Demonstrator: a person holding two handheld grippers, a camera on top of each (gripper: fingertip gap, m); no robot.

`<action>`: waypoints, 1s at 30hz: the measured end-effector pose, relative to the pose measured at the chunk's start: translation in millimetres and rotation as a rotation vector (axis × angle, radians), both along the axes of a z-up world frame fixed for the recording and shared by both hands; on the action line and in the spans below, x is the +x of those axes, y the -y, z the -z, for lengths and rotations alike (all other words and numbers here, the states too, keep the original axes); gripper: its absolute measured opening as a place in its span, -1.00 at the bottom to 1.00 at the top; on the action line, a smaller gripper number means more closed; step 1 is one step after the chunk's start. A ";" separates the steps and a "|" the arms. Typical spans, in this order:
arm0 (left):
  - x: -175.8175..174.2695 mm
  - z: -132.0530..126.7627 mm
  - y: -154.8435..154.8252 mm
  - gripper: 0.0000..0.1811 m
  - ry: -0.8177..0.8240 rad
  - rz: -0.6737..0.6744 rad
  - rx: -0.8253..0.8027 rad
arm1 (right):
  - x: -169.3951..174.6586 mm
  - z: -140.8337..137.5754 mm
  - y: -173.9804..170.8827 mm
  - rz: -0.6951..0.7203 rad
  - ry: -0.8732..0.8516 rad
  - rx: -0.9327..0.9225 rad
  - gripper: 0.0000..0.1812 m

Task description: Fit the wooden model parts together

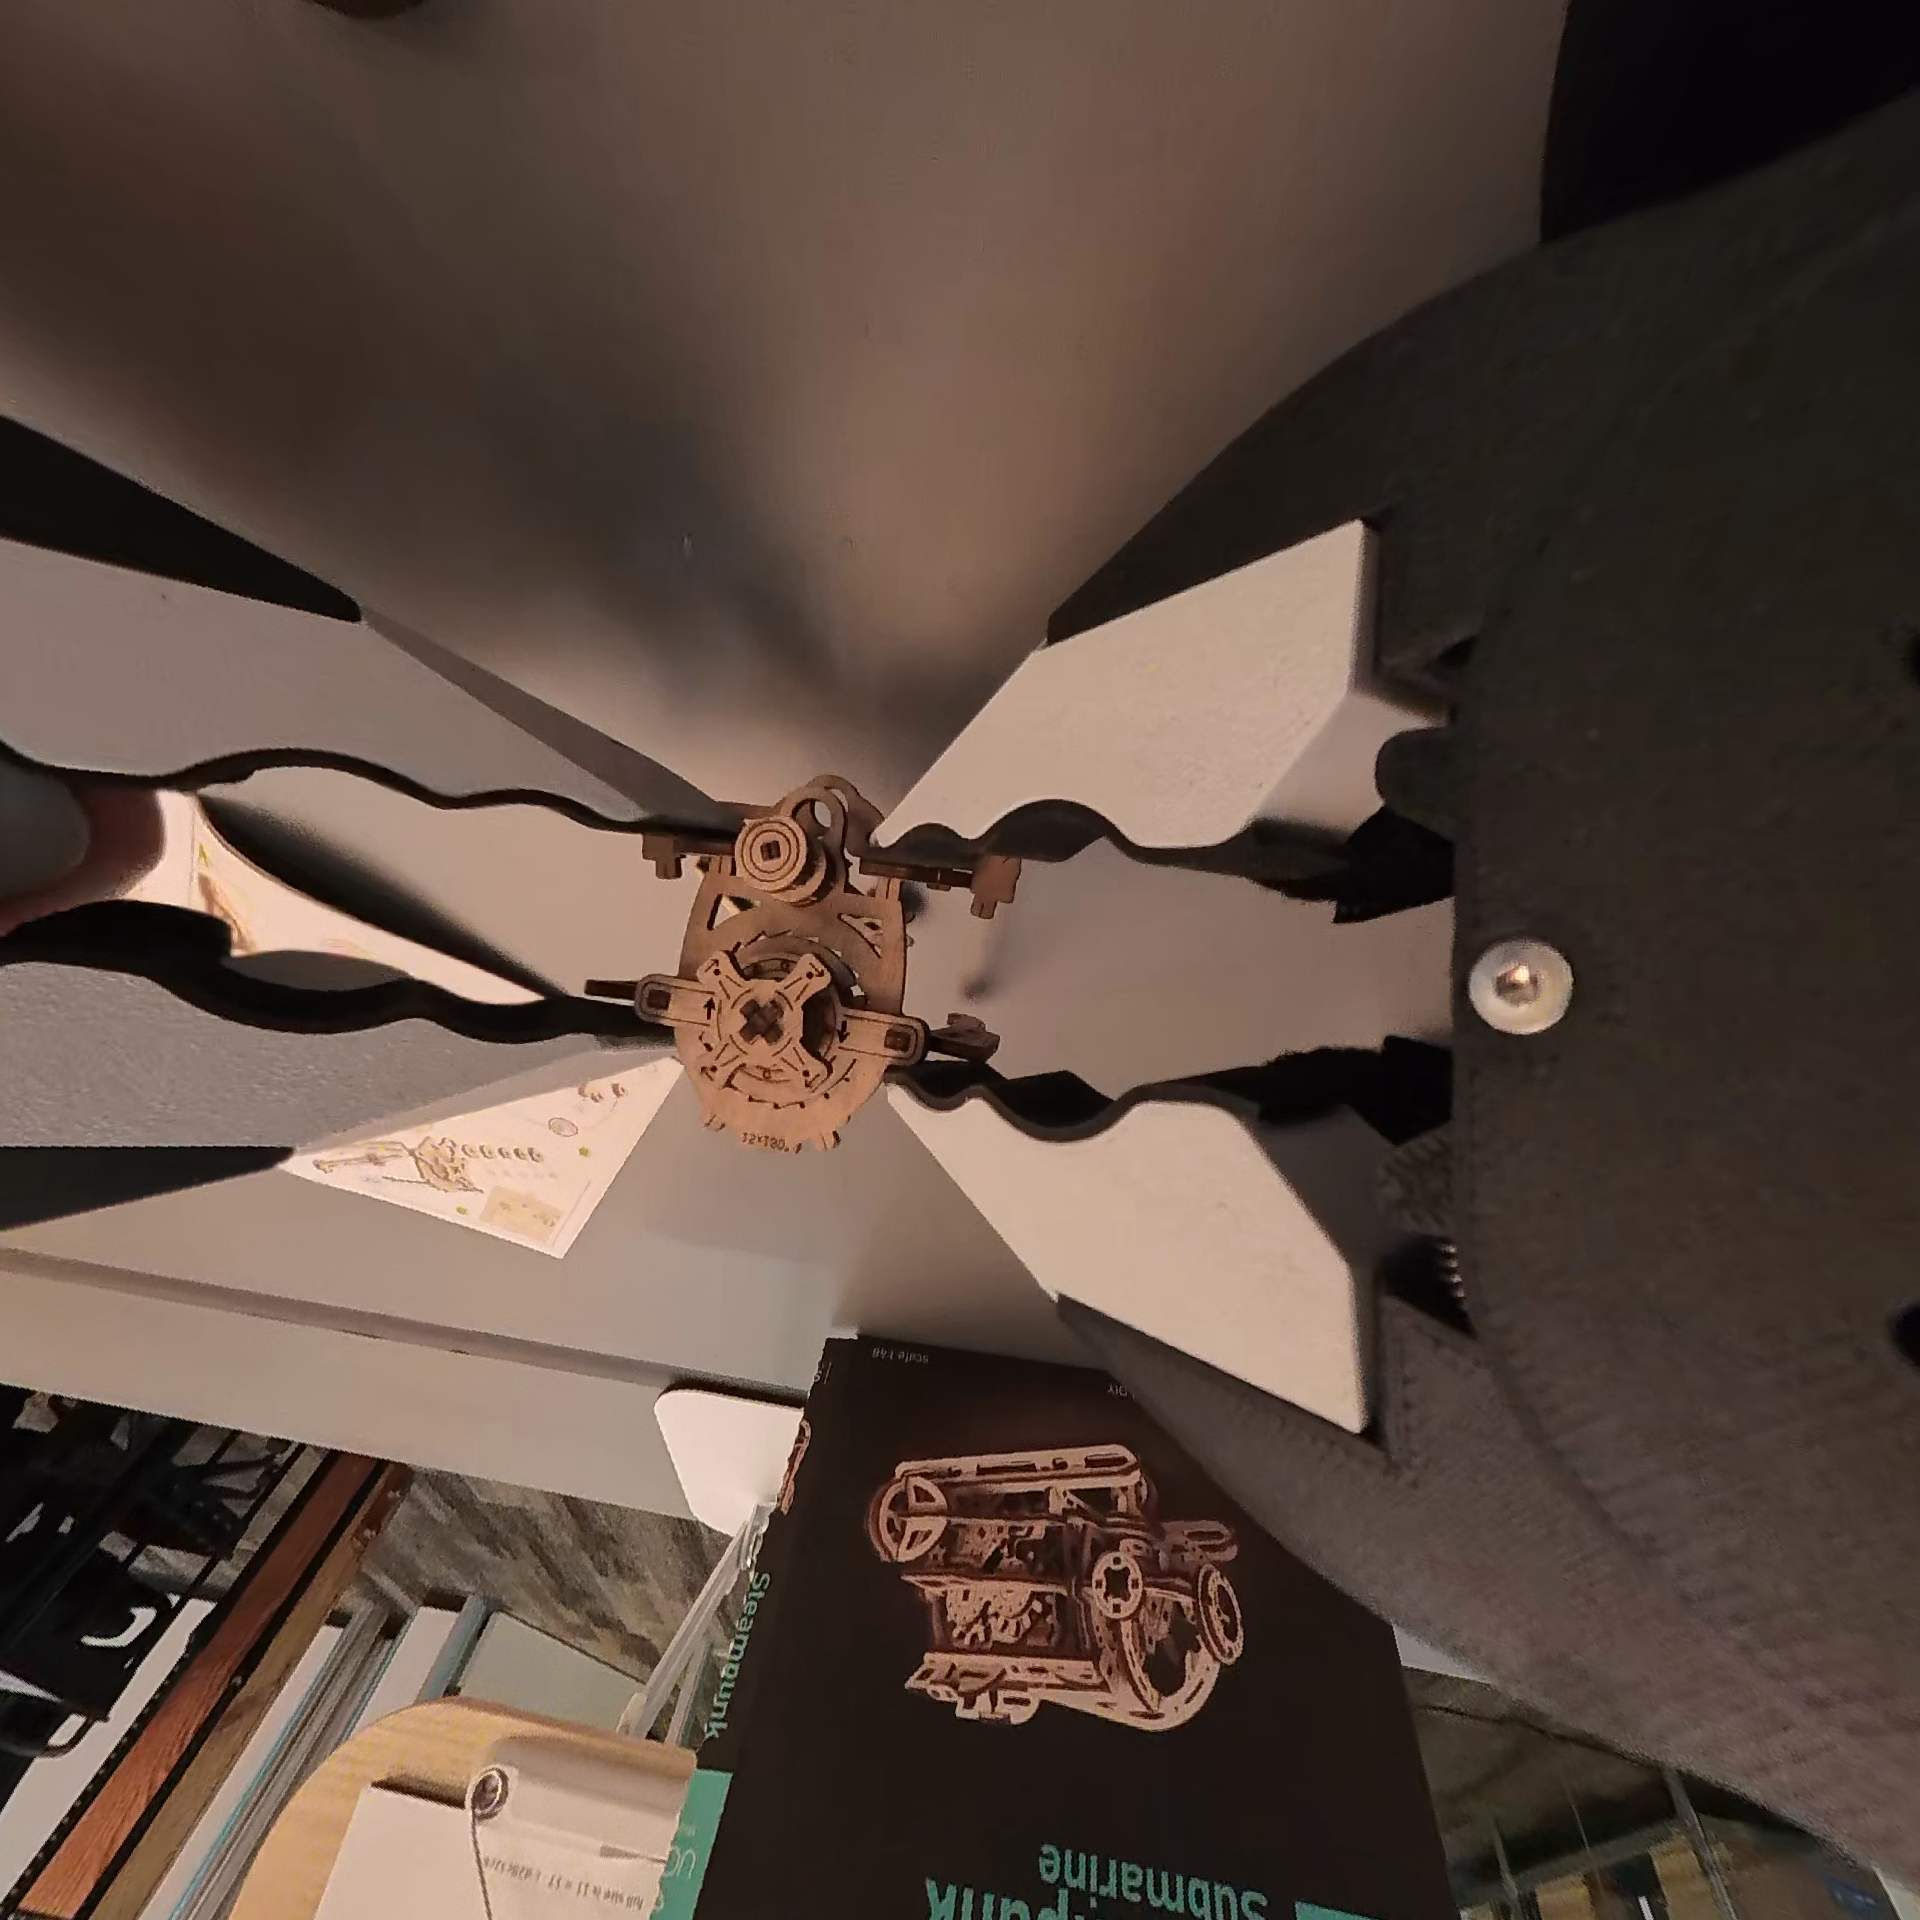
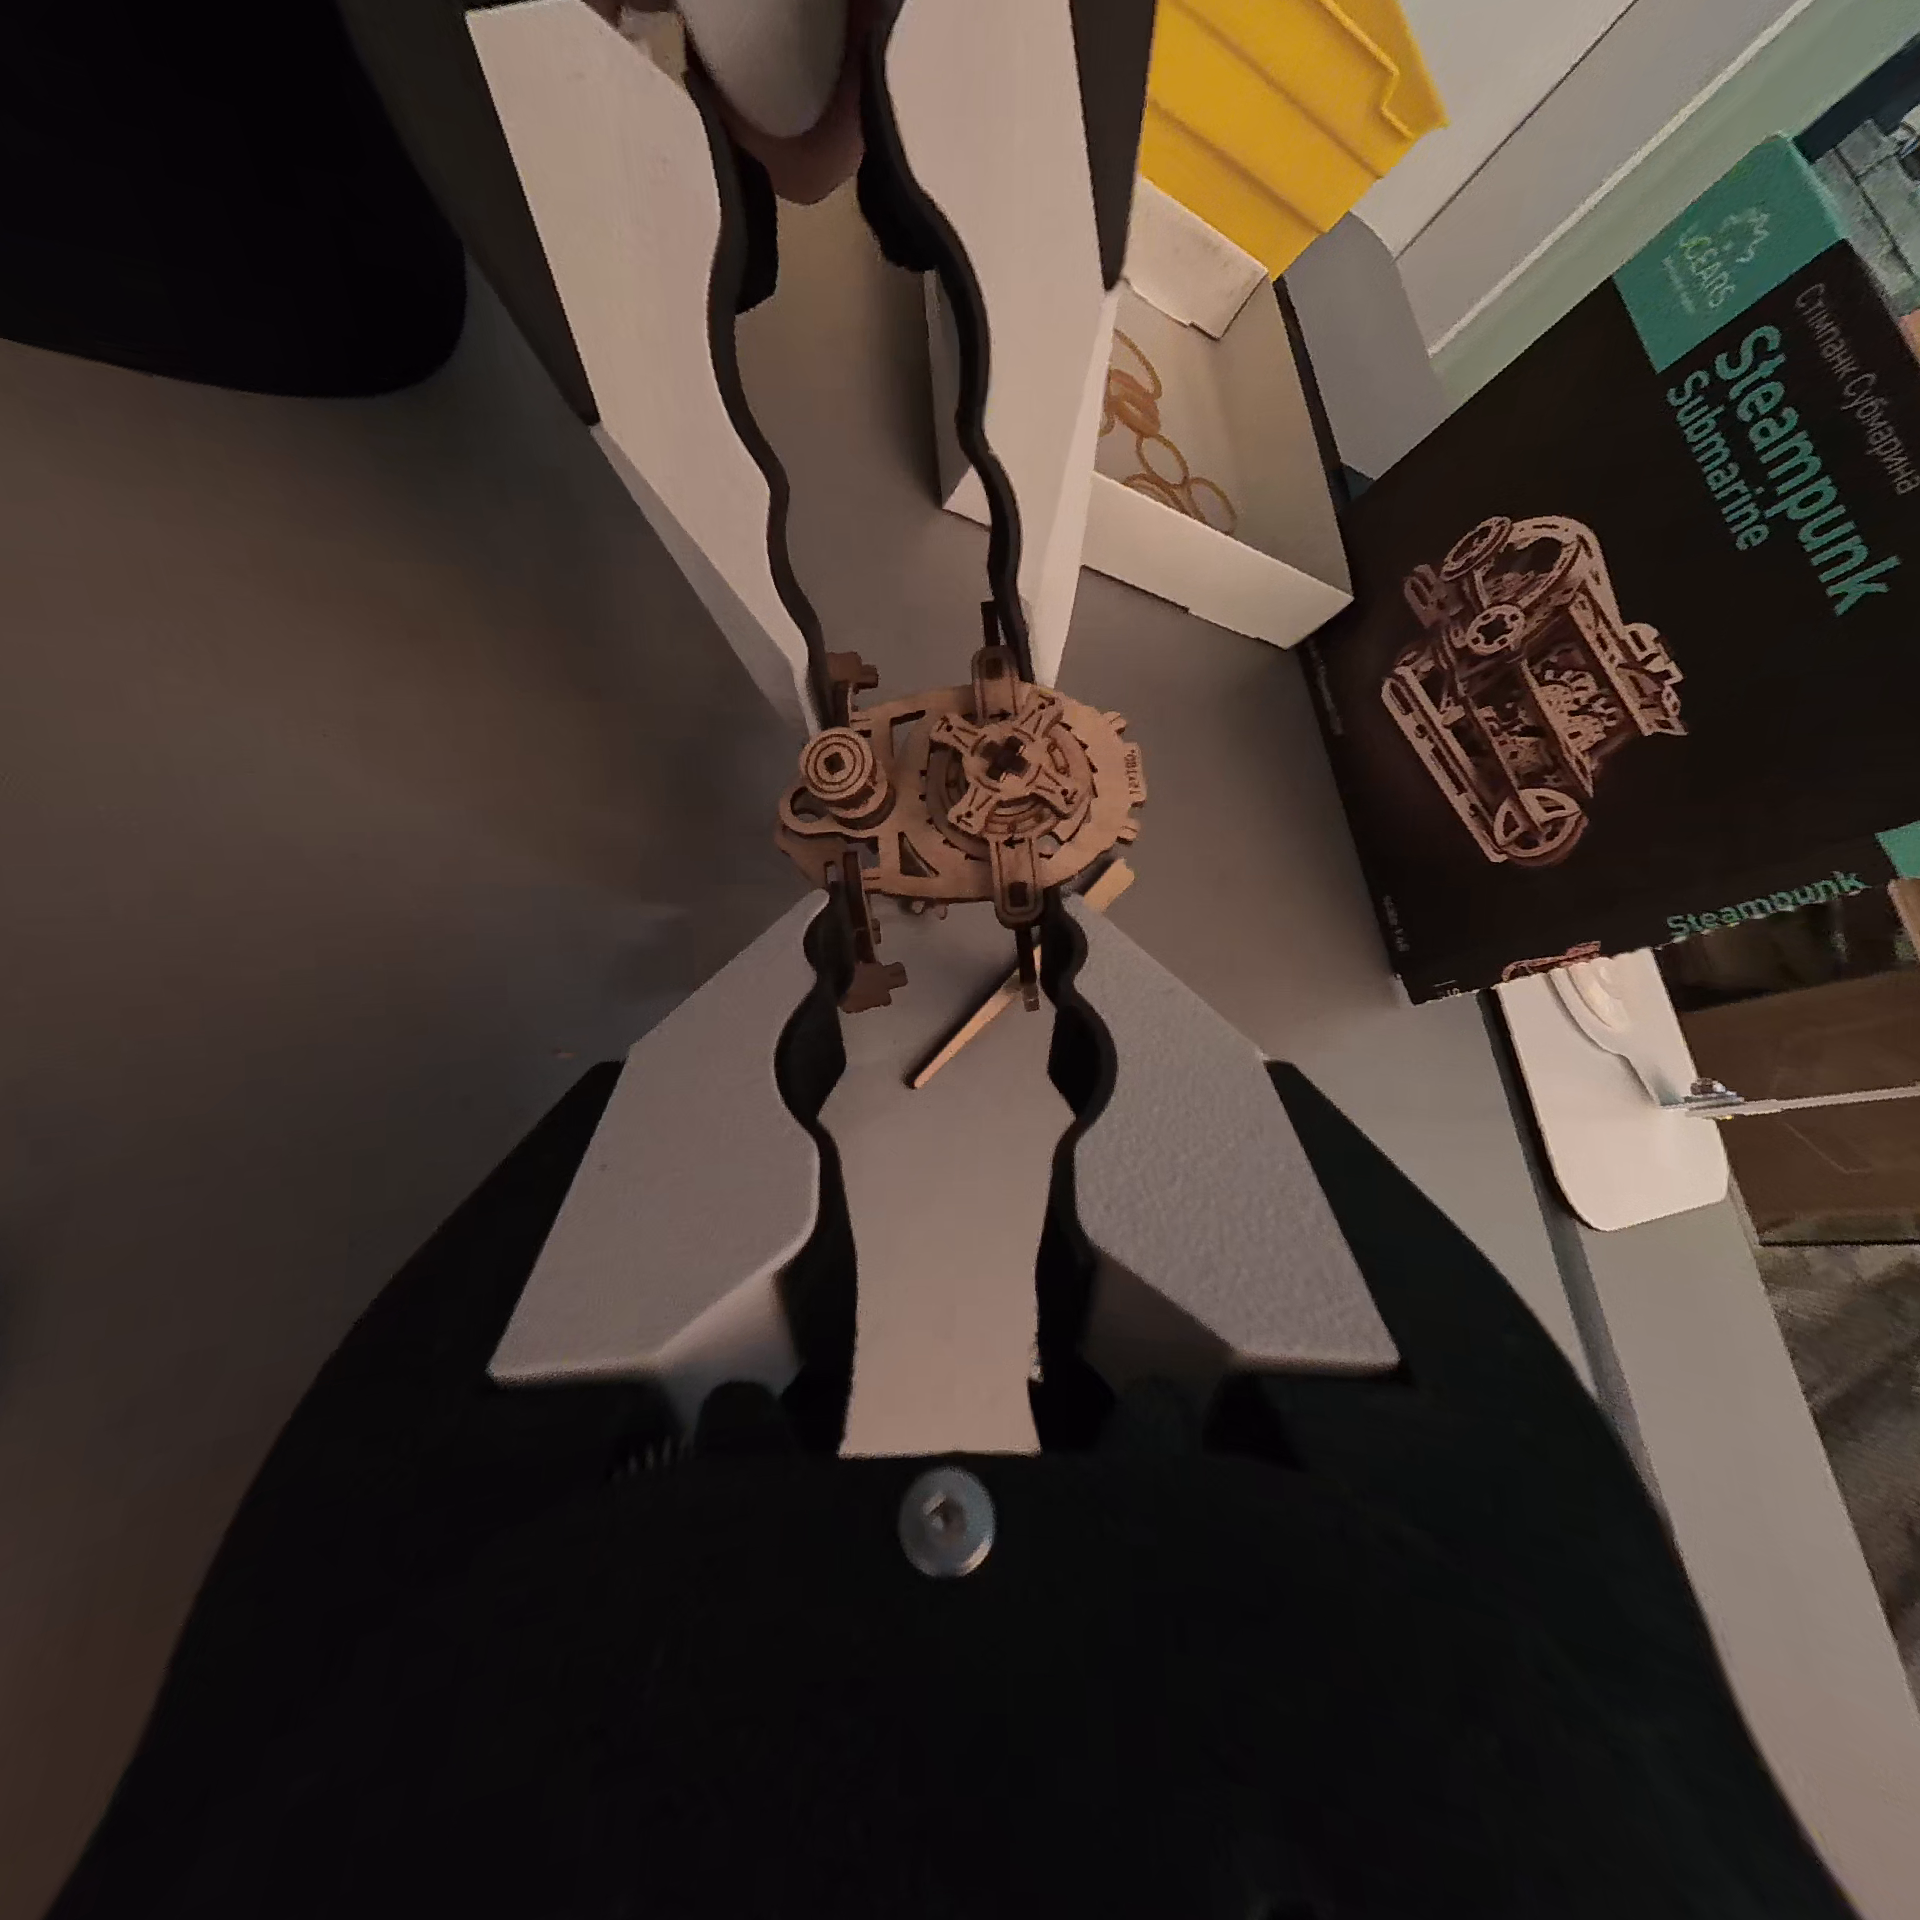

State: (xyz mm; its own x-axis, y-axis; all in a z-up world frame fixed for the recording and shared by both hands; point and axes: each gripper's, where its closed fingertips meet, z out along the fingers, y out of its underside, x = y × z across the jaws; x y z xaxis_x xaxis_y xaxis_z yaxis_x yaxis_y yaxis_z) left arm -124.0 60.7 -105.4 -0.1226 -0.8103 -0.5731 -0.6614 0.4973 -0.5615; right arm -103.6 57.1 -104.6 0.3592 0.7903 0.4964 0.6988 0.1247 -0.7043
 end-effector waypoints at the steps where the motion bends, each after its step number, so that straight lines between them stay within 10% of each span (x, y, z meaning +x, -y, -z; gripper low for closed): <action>1: 0.0 -1.2 -0.2 -0.60 0.005 0.001 -0.003 | -0.3 -1.4 -0.4 -0.010 -0.014 0.002 -0.61; 30: 0.6 1.8 6.3 -0.60 -0.055 -0.005 0.007 | -4.8 -4.3 -0.6 -0.027 0.044 0.090 -0.40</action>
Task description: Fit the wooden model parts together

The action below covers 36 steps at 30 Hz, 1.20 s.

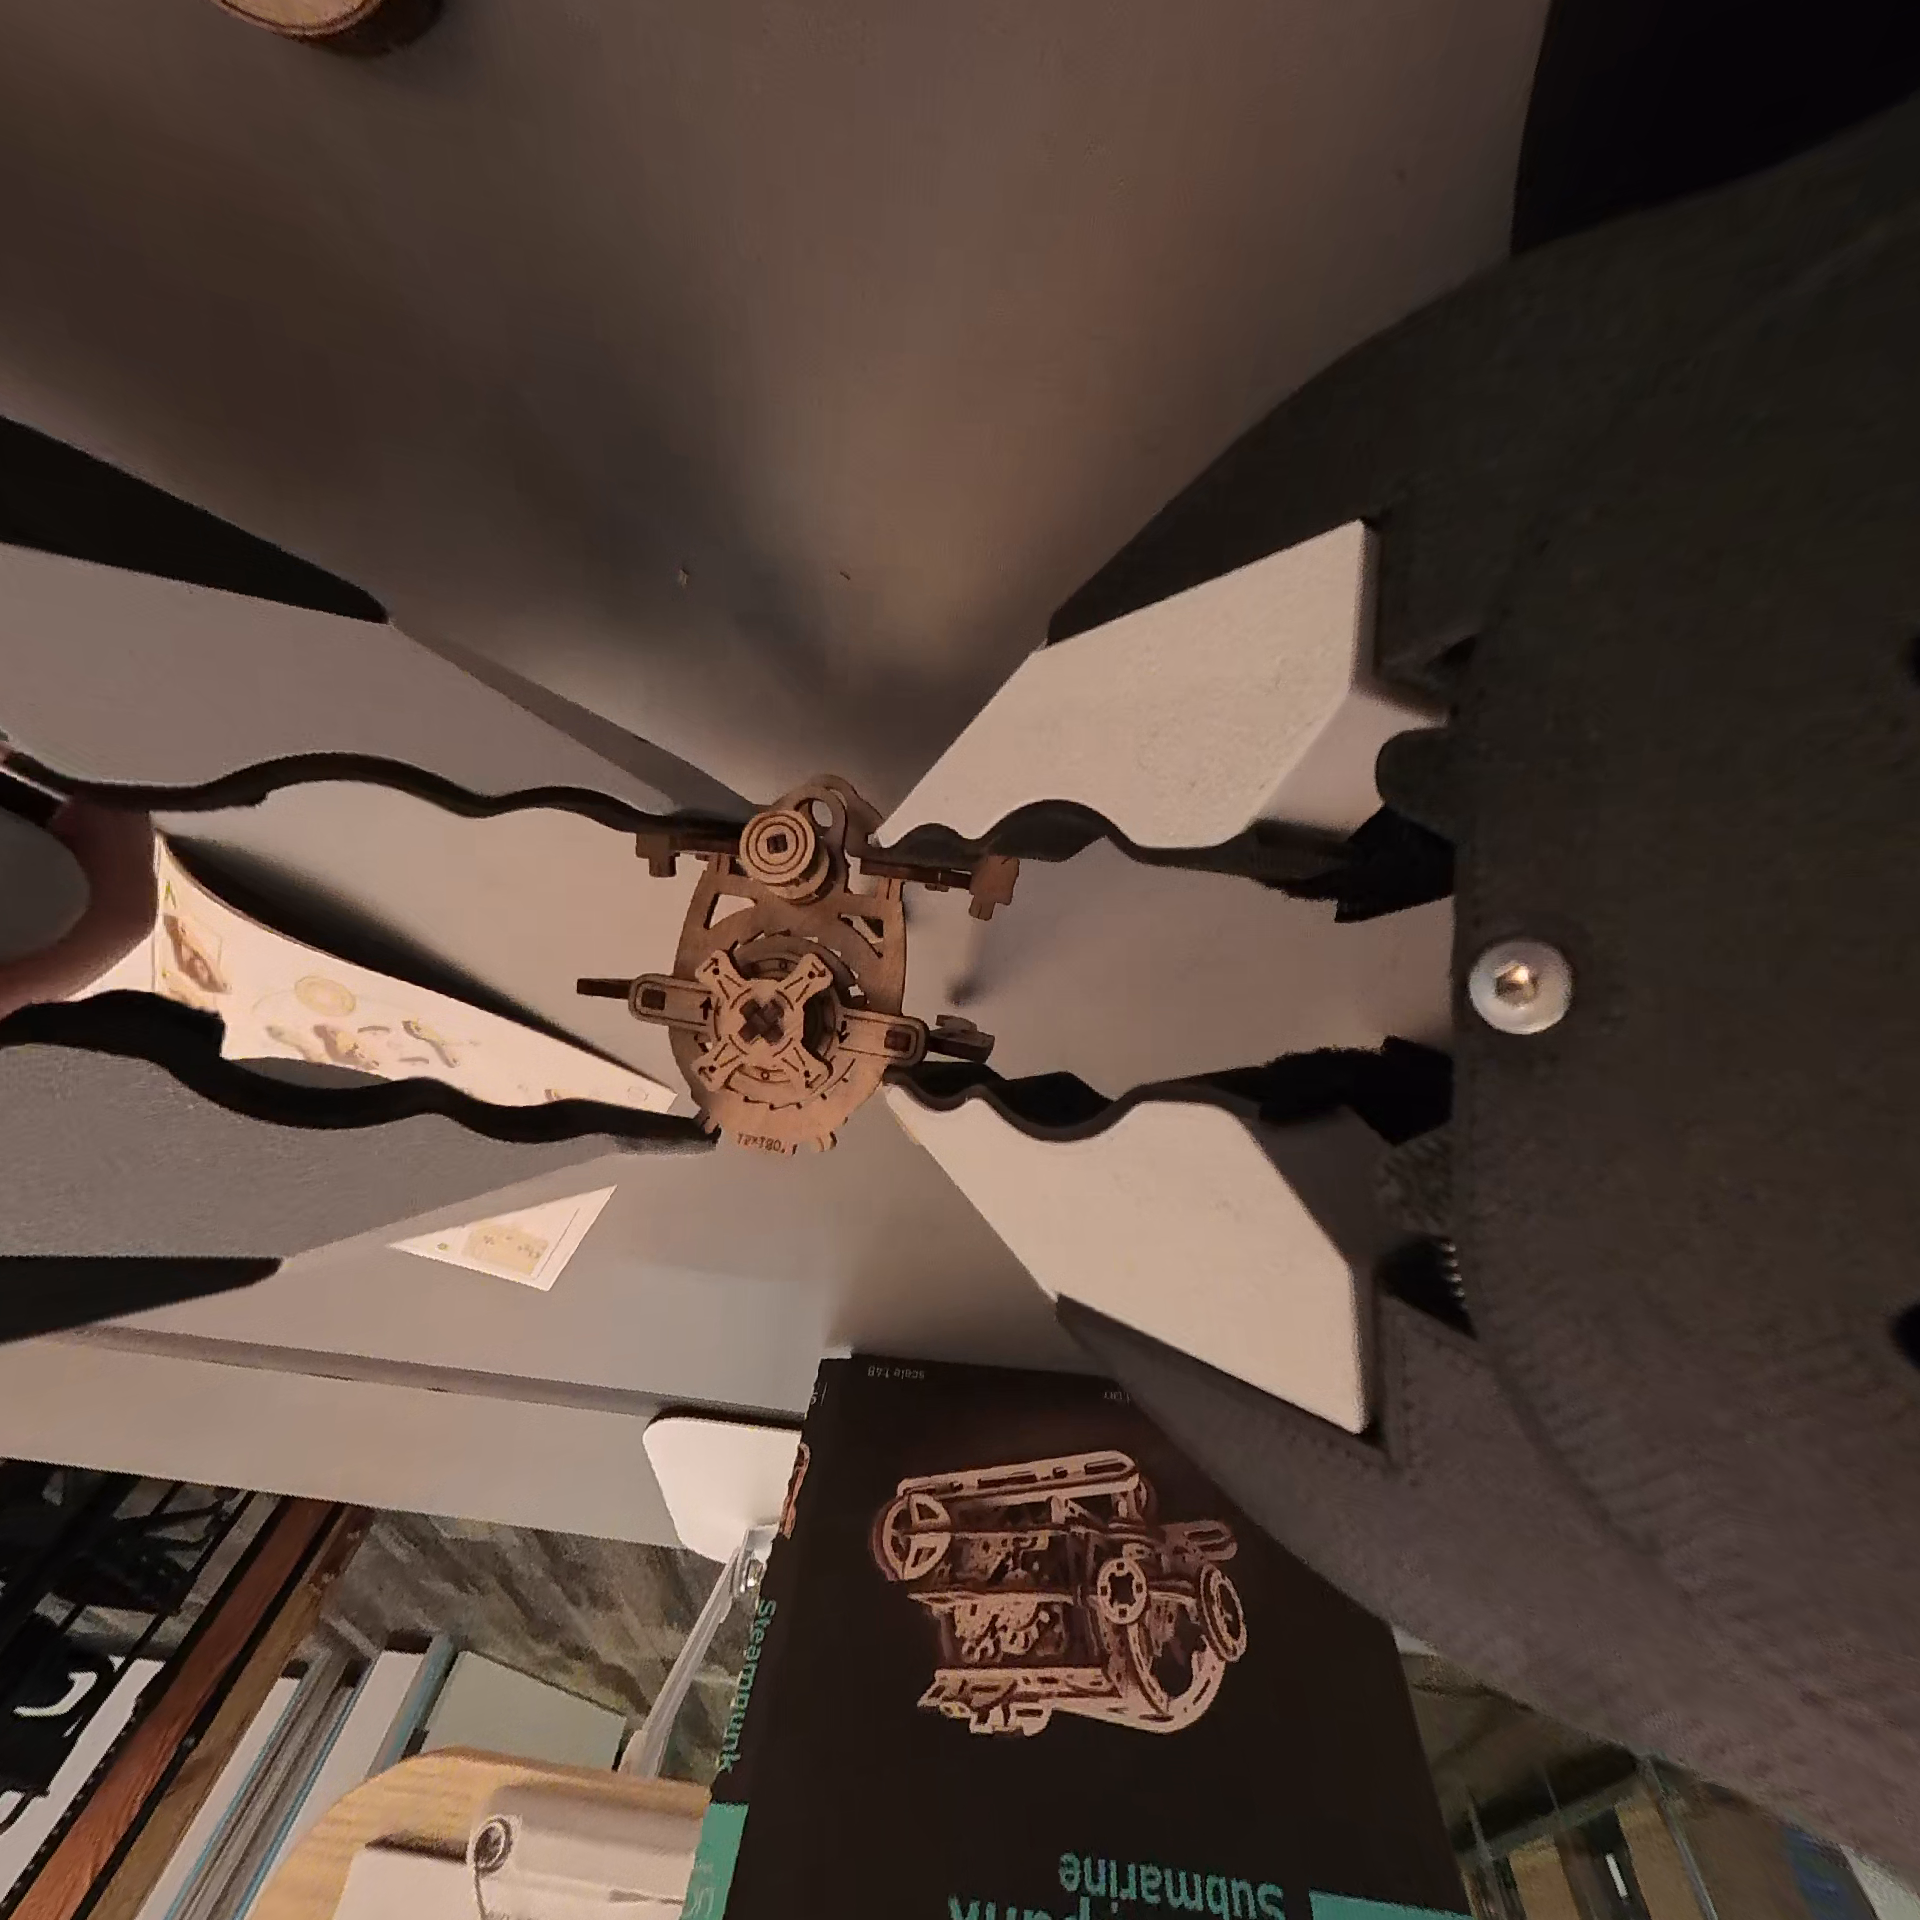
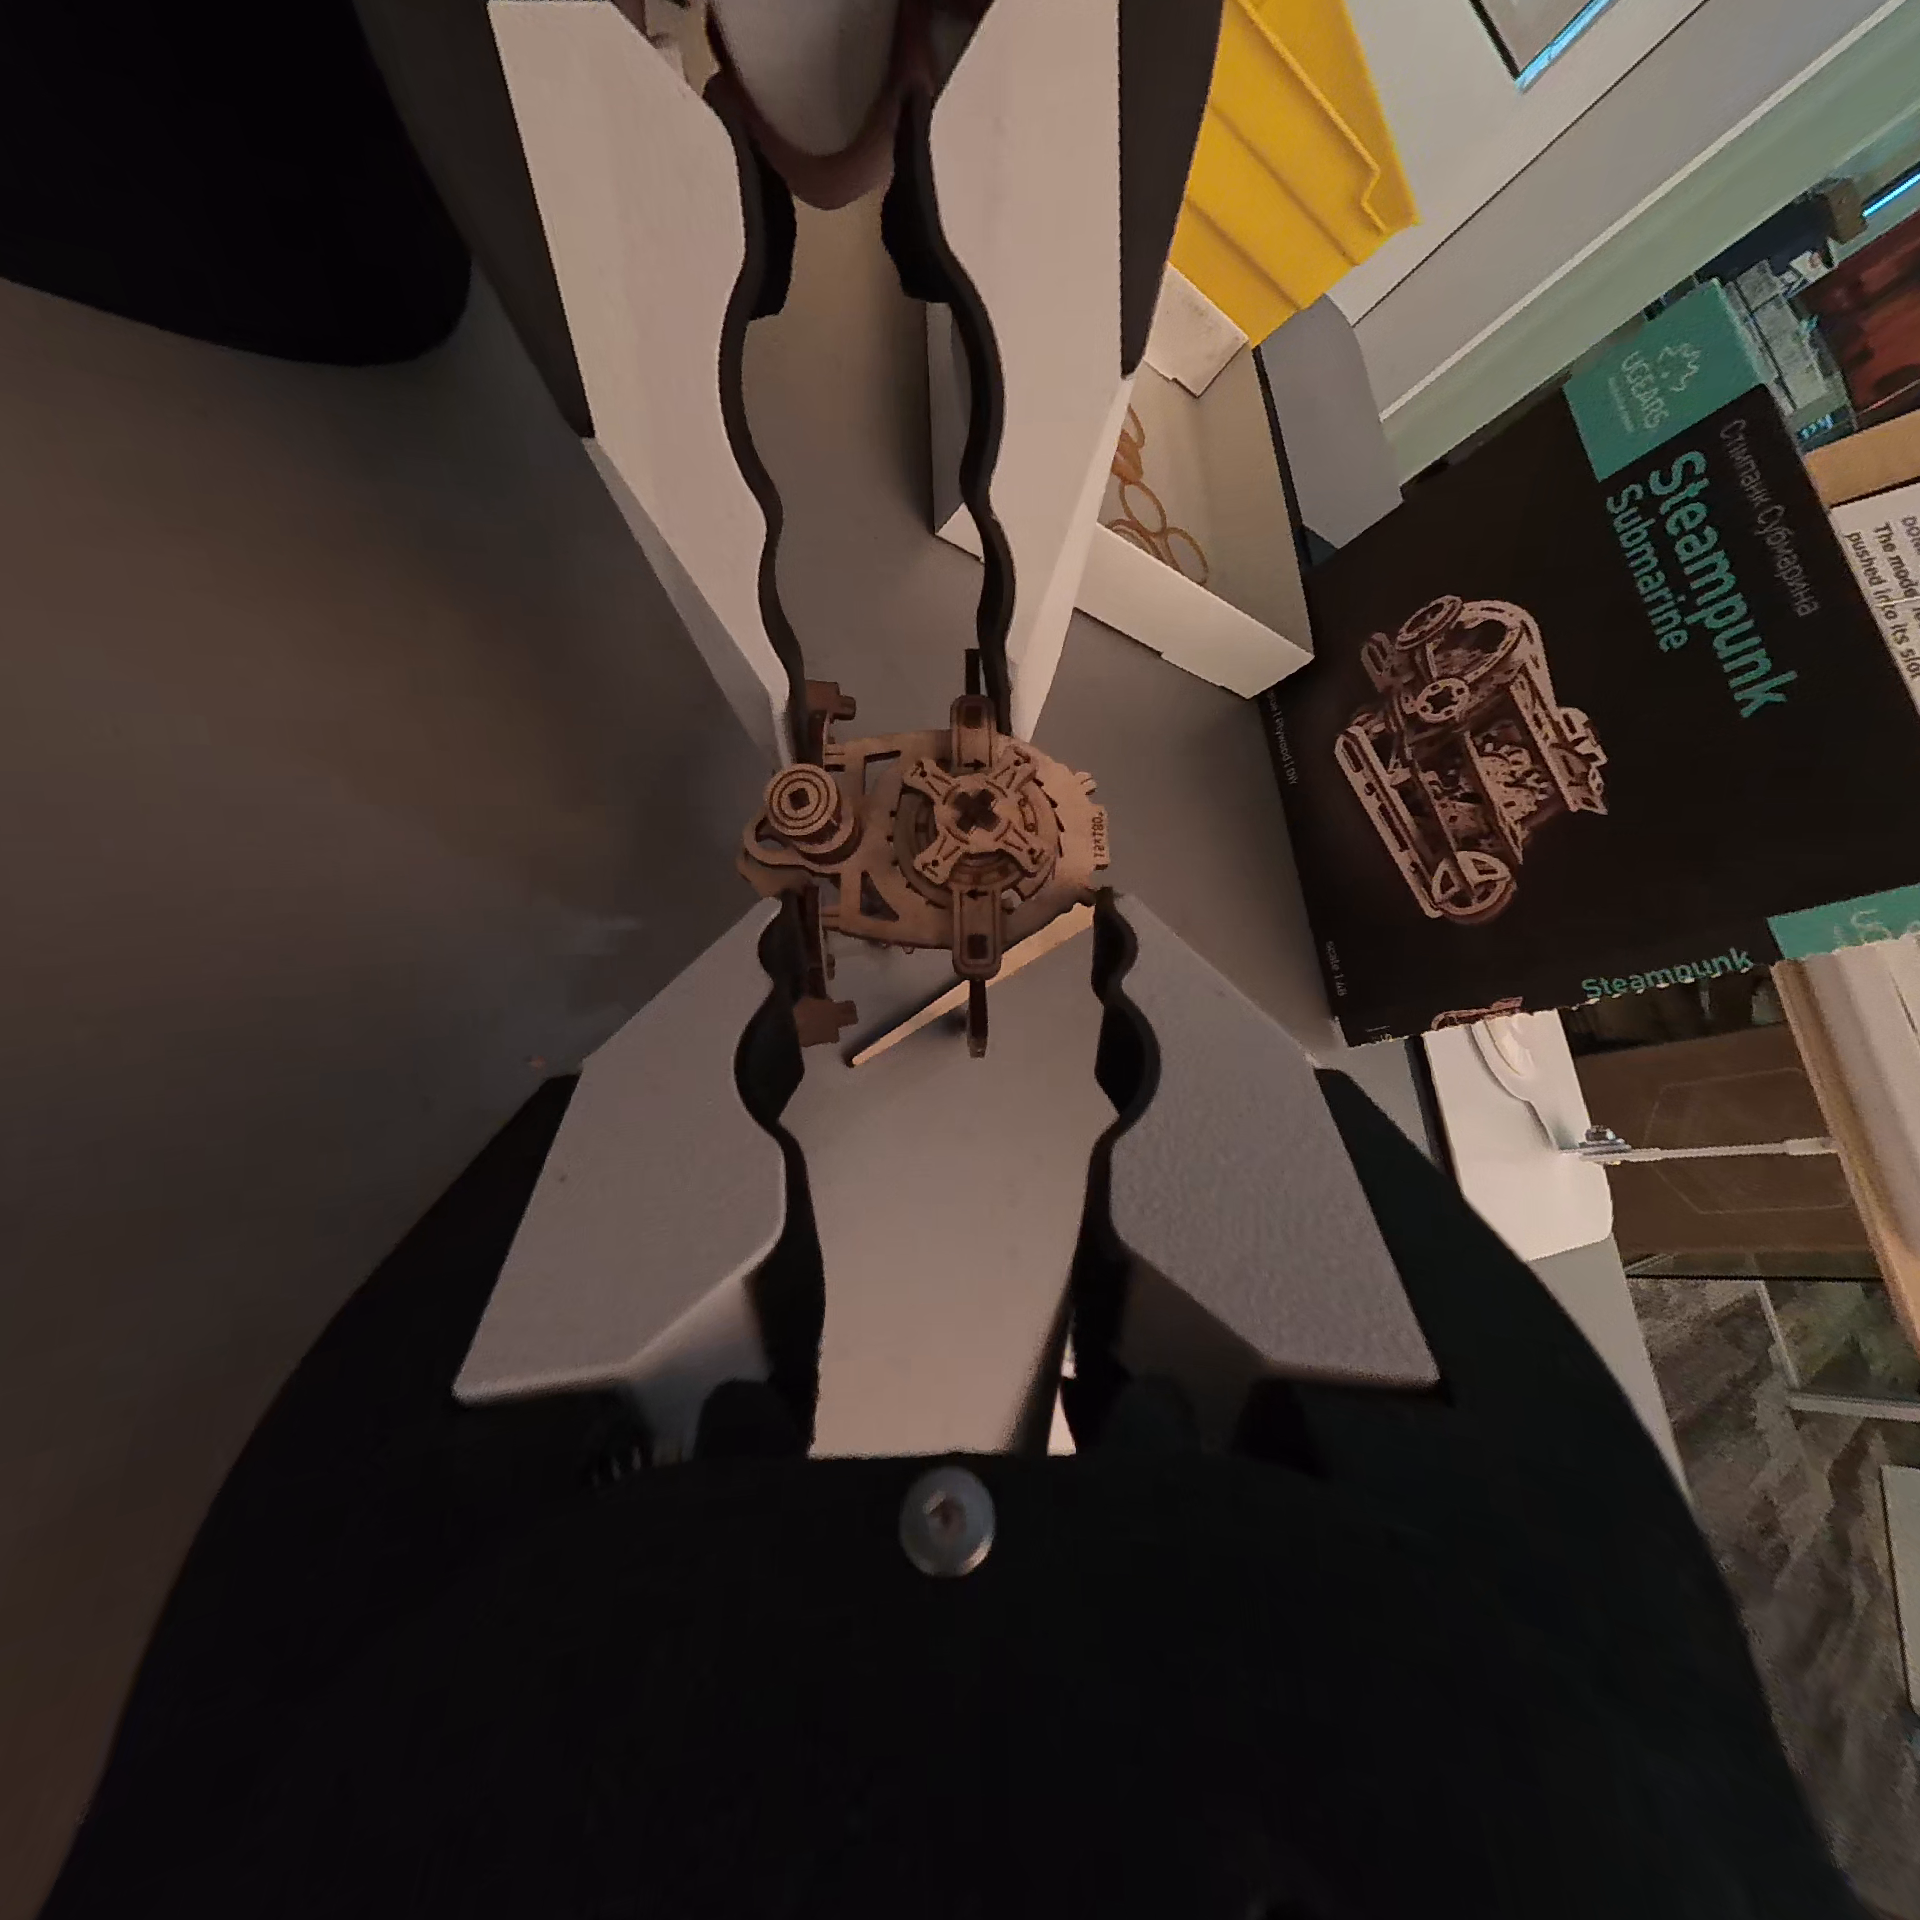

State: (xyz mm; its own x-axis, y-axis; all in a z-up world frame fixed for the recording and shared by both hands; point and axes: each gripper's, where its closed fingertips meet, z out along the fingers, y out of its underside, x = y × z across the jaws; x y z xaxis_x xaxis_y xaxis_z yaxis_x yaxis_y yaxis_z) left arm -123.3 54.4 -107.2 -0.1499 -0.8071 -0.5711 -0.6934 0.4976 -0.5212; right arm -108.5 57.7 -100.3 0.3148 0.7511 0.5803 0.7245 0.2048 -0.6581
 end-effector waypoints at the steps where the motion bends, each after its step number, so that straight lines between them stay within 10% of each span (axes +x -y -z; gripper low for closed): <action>1: -0.2 -0.4 0.2 -0.60 0.000 -0.004 -0.008 | -0.2 -0.5 0.4 0.007 -0.010 -0.010 -0.41; 36: 2.6 -1.8 6.9 -0.60 -0.002 0.008 -0.012 | -1.5 -1.3 5.6 -0.001 0.010 -0.037 -0.39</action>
